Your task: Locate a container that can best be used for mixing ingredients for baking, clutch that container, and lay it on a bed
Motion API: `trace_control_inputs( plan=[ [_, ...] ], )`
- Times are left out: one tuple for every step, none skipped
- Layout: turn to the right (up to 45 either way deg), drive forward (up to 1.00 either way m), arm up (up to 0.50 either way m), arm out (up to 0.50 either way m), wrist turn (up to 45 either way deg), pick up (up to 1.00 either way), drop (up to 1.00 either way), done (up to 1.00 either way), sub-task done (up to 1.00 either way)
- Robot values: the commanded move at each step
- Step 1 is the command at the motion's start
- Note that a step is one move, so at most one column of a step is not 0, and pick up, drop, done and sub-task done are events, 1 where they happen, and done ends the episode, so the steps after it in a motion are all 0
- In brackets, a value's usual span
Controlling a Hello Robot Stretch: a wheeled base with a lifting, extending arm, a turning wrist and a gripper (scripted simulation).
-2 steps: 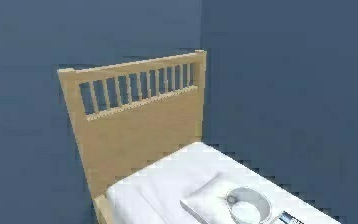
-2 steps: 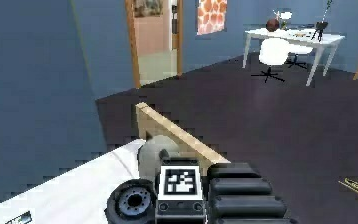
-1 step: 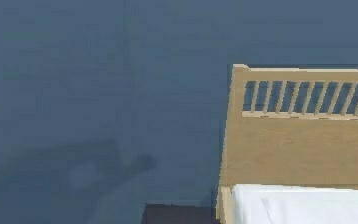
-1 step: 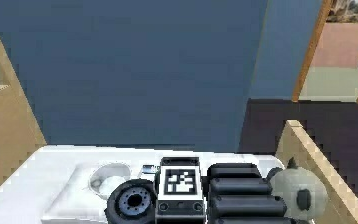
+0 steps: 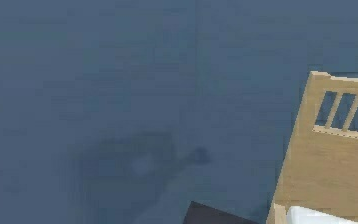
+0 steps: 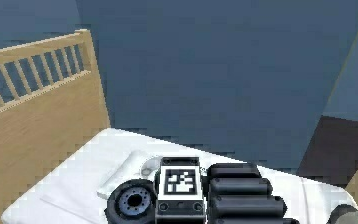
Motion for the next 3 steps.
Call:
trace_control_inputs(
  plan=[
    [0.0,0.00,0.00,0.34,0.0,0.00,0.00,0.00,0.00],
    [0.0,0.00,0.00,0.00,45.0,0.00,0.00,0.00,0.00],
    [0.0,0.00,0.00,0.00,45.0,0.00,0.00,0.00,0.00]
  ],
)
